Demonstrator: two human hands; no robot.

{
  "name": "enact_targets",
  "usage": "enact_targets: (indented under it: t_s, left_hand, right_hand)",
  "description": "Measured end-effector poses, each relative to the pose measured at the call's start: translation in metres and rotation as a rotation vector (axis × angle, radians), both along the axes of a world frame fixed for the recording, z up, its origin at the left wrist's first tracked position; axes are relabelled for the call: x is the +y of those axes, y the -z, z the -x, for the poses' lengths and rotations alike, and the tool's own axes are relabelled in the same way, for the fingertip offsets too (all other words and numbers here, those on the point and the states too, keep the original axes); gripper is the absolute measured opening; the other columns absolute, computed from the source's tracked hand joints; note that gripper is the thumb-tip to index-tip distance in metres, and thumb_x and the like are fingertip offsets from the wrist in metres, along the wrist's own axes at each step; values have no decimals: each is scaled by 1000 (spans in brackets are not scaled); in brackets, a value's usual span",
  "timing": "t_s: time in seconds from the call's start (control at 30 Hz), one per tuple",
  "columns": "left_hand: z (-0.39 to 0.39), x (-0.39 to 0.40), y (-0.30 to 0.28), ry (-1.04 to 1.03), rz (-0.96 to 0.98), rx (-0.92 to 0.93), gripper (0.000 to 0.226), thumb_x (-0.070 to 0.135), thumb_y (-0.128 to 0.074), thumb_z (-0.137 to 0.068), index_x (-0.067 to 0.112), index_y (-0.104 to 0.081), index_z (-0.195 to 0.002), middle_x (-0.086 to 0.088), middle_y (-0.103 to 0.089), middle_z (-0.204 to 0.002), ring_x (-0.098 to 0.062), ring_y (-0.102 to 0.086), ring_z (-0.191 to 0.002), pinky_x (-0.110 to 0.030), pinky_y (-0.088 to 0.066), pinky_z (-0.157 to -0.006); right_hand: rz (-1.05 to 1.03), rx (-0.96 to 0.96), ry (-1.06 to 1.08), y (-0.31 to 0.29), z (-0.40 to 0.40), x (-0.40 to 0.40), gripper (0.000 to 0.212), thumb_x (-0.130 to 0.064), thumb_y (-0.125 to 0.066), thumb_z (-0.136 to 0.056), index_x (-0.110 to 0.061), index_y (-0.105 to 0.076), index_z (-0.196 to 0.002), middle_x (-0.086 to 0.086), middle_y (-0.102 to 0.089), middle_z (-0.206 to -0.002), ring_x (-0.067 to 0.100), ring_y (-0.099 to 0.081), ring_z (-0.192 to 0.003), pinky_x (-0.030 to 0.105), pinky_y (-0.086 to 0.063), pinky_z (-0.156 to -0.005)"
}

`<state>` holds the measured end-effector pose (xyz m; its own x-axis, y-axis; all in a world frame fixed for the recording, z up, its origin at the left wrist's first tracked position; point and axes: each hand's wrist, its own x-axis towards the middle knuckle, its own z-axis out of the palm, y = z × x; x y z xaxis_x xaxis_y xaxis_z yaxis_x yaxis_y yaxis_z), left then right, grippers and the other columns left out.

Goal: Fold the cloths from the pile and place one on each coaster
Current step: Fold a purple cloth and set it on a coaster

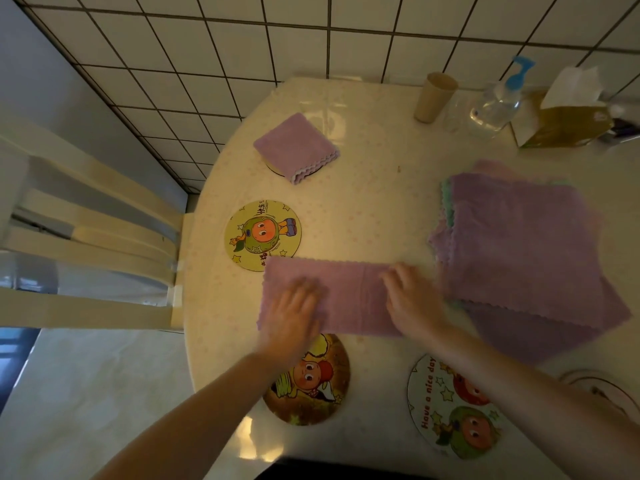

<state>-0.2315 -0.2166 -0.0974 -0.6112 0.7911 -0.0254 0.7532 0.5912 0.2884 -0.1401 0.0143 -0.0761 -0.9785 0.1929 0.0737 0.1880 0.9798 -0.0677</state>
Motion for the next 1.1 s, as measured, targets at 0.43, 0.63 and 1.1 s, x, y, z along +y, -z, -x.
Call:
enact_targets:
  t_s: [0.43, 0.63, 1.1]
  left_hand:
    - [-21, -84, 18, 171, 193, 35, 54, 47, -20, -101, 24, -27, -149, 1, -29, -155, -17, -24, -143, -37, -24, -117]
    - [-17, -96, 15, 54, 175, -65, 60, 52, -8, -99, 26, -30, -149, 3, -31, -154, -14, -25, -143, -40, -29, -115]
    - [-69, -16, -11, -44, 127, 25, 70, 36, -60, -83, 15, -37, -145, -5, -41, -149, -27, -34, -140, -43, -31, -114]
  right_hand:
    - [-61, -171, -432, 23, -75, -15, 51, -8, -42, -82, -9, -51, -132, 8, -57, -127, 27, -54, -114, 42, -51, -93]
    - [-104, -226, -404, 9, -54, -25, 70, -5, -87, -42, -7, -68, -109, 10, -67, -108, 30, -66, -91, 41, -57, -70]
    - [85, -102, -394, -24, -53, -19, 53, 9, -69, -48, -3, -68, -100, 9, -63, -86, 25, -61, -70, 29, -49, -51]
